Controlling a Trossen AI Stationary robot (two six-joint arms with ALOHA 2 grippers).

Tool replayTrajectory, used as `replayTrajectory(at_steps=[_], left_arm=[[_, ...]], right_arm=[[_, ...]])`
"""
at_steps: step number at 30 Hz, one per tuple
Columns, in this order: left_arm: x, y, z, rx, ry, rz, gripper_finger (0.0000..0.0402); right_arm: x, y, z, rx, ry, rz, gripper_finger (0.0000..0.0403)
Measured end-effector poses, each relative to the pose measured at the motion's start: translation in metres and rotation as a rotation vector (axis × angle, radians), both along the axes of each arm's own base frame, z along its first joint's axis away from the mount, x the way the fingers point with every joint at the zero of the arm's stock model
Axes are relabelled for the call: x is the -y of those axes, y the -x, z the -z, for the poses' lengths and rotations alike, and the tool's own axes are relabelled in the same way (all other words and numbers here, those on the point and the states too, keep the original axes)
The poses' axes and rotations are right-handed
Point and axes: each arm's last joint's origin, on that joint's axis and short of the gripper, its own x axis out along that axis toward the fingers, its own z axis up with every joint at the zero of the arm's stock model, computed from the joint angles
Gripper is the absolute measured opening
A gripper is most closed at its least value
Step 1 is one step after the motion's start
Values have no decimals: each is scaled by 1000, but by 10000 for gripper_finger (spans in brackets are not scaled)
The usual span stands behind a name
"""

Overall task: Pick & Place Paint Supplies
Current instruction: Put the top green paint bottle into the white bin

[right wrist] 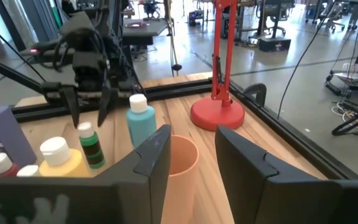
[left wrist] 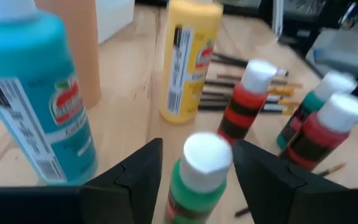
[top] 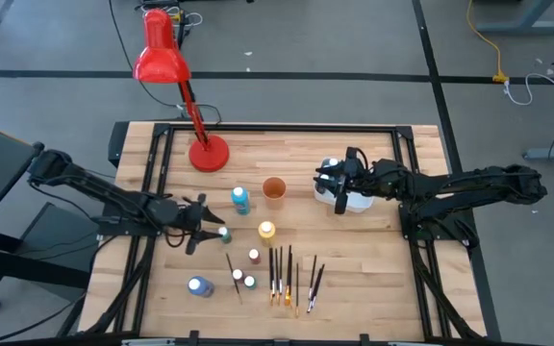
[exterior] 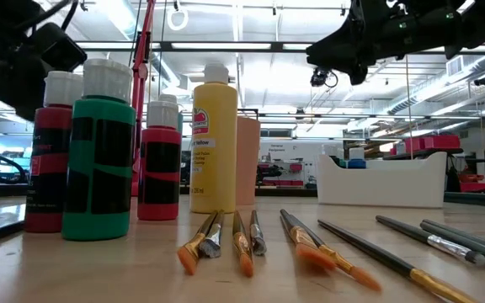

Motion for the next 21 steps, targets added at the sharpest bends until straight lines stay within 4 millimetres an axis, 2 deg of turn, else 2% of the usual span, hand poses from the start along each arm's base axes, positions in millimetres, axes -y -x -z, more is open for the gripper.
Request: replayTrajectory(at_steps=[7,11,16,21], left_arm=[[0,-4,5,-18,-79,-3,201],[1,-5,3,13,-104,24,177],[2,-6,1,33,-114,50,128],[2,-6,1,37,-95,43,125]], right_arm=[[0,0,0,4,0,0,129],[0,0,0,4,0,0,129],[0,0,0,3,0,0,129],[0,0,0,3,0,0,129]])
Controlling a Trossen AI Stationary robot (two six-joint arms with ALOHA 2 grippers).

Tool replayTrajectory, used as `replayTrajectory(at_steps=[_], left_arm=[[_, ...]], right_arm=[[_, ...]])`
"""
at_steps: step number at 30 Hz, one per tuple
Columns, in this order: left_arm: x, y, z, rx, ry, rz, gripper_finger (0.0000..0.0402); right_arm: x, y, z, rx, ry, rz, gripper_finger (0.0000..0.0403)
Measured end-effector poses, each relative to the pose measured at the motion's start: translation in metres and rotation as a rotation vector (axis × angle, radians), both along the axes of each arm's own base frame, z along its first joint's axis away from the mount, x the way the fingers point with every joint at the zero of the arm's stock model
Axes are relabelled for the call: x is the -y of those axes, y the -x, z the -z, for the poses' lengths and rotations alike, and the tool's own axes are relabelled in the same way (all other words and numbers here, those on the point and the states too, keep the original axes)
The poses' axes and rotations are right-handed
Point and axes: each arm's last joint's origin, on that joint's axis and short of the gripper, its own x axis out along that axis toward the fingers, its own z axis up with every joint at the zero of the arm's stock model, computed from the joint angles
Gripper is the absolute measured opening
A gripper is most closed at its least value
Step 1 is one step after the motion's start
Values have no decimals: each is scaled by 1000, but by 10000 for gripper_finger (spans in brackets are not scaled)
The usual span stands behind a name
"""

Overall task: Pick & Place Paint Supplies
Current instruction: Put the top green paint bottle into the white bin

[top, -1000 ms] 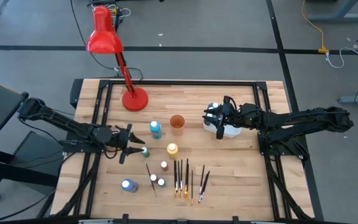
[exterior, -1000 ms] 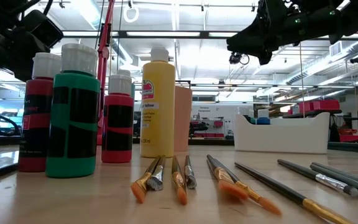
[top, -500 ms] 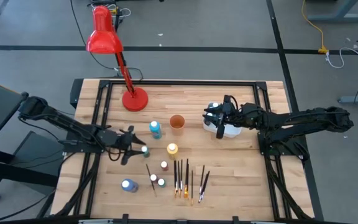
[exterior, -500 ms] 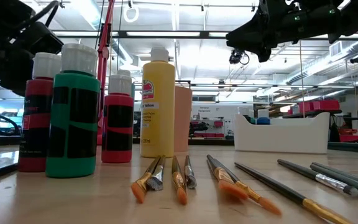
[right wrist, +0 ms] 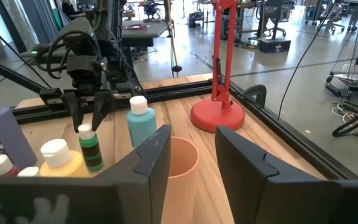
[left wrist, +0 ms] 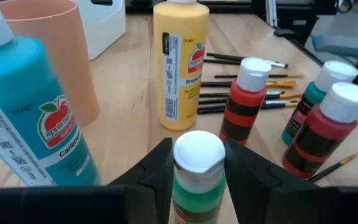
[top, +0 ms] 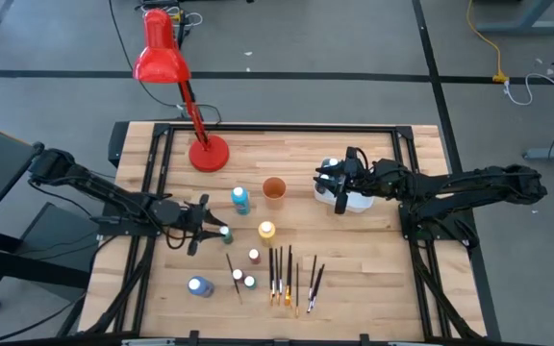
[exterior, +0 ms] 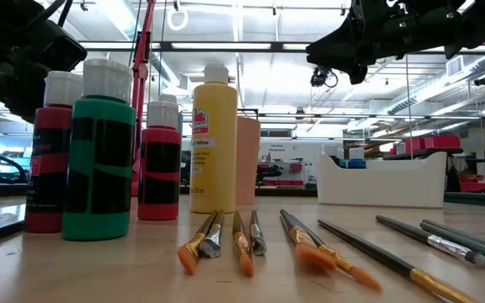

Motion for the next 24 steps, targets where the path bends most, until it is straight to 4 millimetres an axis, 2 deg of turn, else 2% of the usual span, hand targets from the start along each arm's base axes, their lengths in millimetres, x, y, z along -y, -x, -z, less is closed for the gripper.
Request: replayTrajectory(at_steps=[9,14,18,24], left_arm=[[1,-3,-14,156,-93,21,130],[-1,-4,-23,201,-148,-38,126],[0,-8,-43,273,-187,-24,127],[4,-20,-75,257,-276,-15,126]], right_arm=[[0,0,0,2,-10,-11,129],[-3,-3,2,5,-17,-96,132],[-6,-14,7,39,-7,-138,153],[-11,-38,20,43,54,-172,197]])
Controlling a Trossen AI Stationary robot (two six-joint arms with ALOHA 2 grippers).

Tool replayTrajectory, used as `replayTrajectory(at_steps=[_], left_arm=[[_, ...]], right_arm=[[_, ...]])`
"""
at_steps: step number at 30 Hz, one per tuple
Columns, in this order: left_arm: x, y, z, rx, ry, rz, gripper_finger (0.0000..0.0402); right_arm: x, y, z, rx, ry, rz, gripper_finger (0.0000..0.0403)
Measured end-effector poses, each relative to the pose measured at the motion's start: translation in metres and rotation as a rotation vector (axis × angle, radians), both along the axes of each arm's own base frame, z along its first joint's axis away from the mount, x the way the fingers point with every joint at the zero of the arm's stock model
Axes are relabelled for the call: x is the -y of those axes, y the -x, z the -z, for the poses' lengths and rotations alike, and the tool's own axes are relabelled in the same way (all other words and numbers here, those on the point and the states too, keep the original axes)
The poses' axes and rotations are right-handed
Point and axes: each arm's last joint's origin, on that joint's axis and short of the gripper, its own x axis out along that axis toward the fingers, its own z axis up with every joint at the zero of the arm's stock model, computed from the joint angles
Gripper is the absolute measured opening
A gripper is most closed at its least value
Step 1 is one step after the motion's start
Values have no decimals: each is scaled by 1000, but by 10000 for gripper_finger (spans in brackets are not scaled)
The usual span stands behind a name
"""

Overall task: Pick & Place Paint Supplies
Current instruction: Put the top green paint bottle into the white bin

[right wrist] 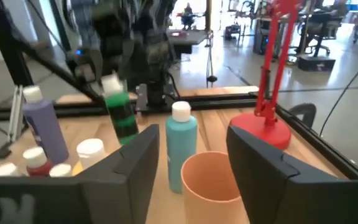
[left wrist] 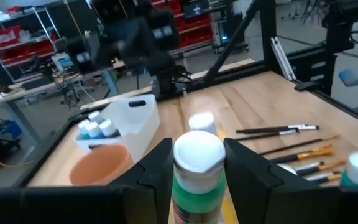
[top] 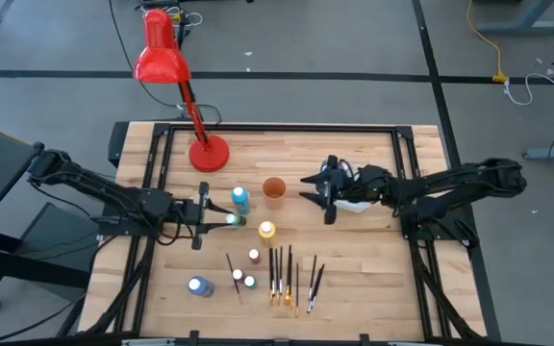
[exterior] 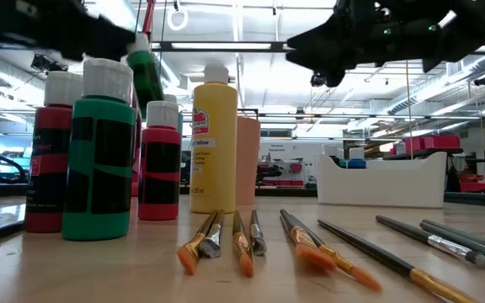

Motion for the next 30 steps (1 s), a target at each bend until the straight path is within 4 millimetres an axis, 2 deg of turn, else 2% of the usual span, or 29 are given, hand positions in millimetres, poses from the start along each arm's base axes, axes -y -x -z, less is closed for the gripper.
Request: replayTrajectory(at_steps=[3,9,15,19,24,30], left_arm=[[1,-4,-21,38,-8,1,126],[3,-8,-48,94,-16,2,128],[4,-14,-49,72,-21,-12,127],[4,-19,-41,23,-41,-43,130],[5,-23,-37,2,-54,-51,126],[5,-23,-39,22,-68,-72,130]], right_arm=[[-5,-17,-1,-13,57,-24,211],[-14,-59,-21,-28,99,-67,211],[-15,-100,-38,-137,69,-89,206],[-19,-123,-43,-163,43,-220,206],[-22,-144,-38,-197,27,-290,206],[-22,-157,-29,-221,25,-311,205]])
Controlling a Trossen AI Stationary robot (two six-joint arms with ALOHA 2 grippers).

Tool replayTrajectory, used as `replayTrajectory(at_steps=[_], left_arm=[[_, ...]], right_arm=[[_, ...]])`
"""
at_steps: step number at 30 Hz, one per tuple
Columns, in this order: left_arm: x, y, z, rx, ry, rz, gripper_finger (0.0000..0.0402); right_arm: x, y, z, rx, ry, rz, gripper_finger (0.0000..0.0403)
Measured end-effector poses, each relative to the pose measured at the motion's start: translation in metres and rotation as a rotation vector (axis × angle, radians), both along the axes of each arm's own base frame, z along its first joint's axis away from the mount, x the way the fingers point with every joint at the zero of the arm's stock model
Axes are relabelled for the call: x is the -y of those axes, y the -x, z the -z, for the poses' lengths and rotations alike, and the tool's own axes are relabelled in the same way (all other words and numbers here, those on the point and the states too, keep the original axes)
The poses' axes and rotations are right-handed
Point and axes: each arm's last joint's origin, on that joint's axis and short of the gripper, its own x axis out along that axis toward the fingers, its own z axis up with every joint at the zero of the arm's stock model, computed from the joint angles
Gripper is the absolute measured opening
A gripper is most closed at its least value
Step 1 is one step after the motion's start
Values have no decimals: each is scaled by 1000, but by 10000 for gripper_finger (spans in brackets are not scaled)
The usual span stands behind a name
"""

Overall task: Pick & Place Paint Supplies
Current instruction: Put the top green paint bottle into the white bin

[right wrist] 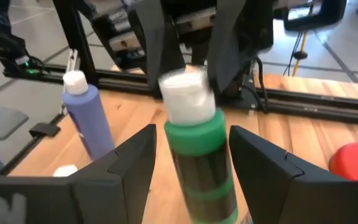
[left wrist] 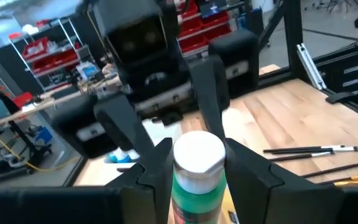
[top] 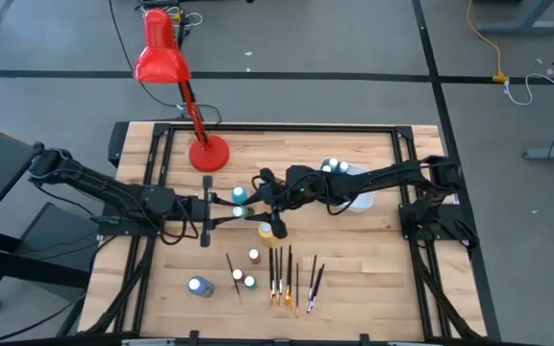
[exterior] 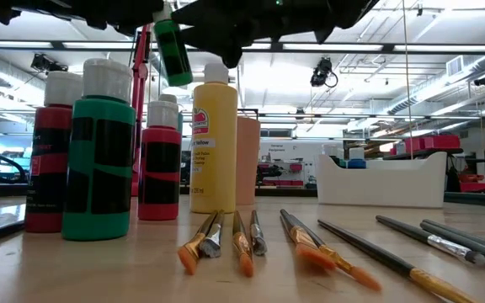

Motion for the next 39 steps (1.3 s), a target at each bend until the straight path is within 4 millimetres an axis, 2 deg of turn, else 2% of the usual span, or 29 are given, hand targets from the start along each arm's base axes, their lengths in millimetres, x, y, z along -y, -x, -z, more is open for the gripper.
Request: replayTrajectory(at_steps=[9,21,39], left_arm=[[0,0,-3,35,9,-5,130],[0,0,-4,39,12,-21,141],[-1,0,-3,30,-8,-24,149]], right_arm=[[-1,-2,1,31,50,-13,198],[-1,-2,0,47,87,-30,127],[-1,-2,2,13,43,-16,127]])
